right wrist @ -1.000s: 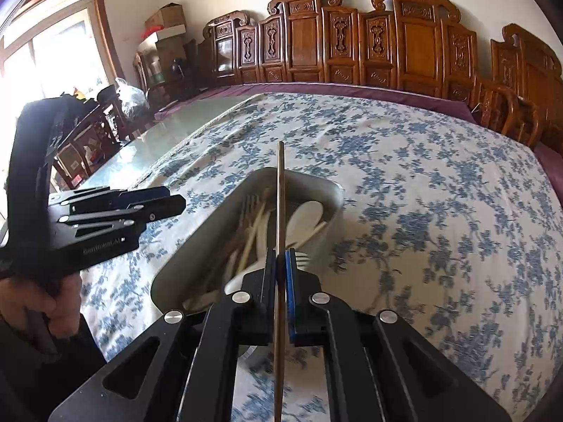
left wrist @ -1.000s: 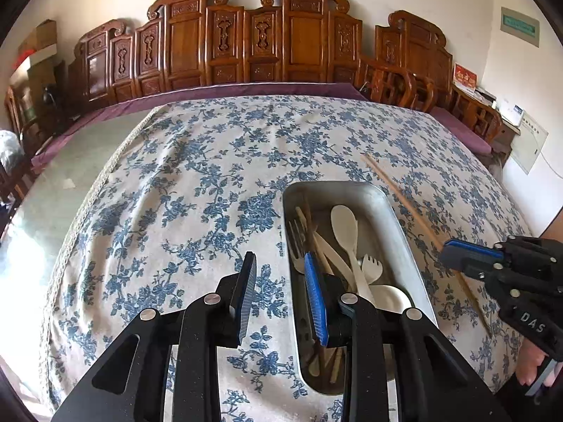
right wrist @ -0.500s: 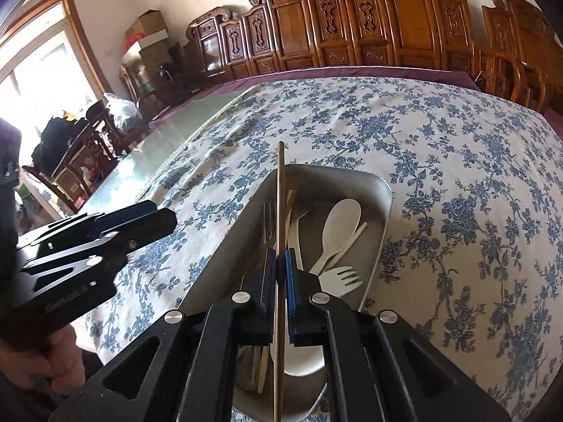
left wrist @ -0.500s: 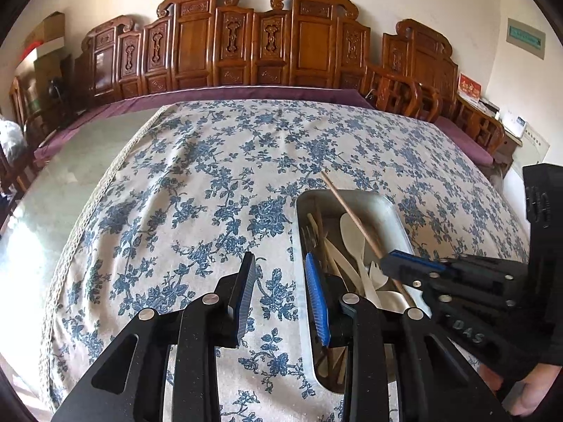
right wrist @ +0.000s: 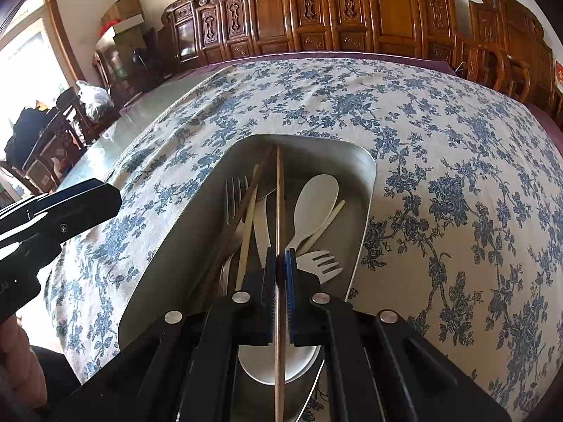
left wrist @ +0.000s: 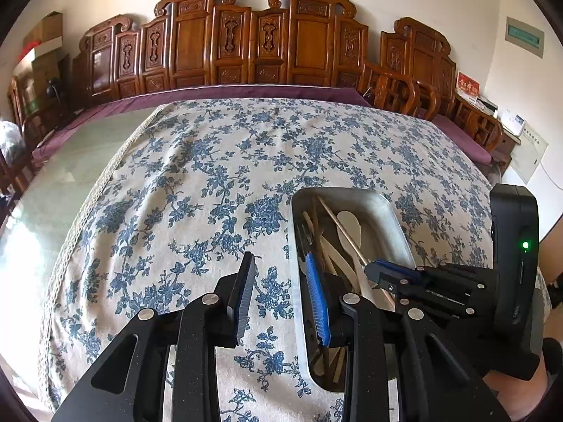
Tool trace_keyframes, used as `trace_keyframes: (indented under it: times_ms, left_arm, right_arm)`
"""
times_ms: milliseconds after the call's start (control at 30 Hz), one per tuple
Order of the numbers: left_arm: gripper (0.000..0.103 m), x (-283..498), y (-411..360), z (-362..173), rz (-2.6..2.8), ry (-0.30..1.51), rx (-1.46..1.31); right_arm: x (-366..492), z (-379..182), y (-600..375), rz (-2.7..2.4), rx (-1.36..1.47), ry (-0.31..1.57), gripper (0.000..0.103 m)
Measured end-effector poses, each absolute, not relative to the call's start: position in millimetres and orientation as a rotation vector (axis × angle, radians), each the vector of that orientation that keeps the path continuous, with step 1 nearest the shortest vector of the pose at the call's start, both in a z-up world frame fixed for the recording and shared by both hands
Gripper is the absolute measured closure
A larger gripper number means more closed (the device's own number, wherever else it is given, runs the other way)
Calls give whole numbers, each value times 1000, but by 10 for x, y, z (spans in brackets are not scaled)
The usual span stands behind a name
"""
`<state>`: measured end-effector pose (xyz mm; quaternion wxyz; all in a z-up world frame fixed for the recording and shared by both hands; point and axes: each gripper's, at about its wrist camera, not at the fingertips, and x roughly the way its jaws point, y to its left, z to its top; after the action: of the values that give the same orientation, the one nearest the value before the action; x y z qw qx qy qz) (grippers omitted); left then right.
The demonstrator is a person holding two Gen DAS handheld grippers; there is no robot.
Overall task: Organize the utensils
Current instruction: 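Lower the chopstick into the grey tray and open the right tool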
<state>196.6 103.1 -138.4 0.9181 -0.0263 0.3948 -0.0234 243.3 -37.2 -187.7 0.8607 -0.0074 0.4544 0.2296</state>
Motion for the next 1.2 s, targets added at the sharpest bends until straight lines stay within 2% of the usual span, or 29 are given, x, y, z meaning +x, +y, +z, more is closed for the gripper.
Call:
trace_keyframes:
  times_ms: [433, 867, 1000, 1067, 1100, 1167, 1200]
  left_arm:
    - [75, 1970, 1019, -1388, -44, 817, -50]
    - [75, 1902, 1001, -1345, -43, 803, -61]
    - [68, 1818, 914, -1268, -43, 786, -49]
    - [68, 1778, 869, -1227, -45, 780, -43]
    - [67, 1748, 844, -1204, -46, 775, -42]
    - [64, 1690, 800, -1172, -50, 771, -44]
    - [60, 1668, 782, -1164, -53, 770, -46]
  right_arm:
    - [2413, -1824, -279, 536, 27, 956, 96]
    - [2226, -1493, -561, 554, -2, 841, 95]
    - [2080, -1340, -774, 526, -6, 810, 95]
    - [2008, -1275, -869, 518, -3, 800, 95]
    - [1957, -1232, -926, 511, -4, 792, 93]
    - [1870, -1168, -1017, 497, -4, 774, 82]
    - [1834, -1144, -1059, 492, -4, 767, 80]
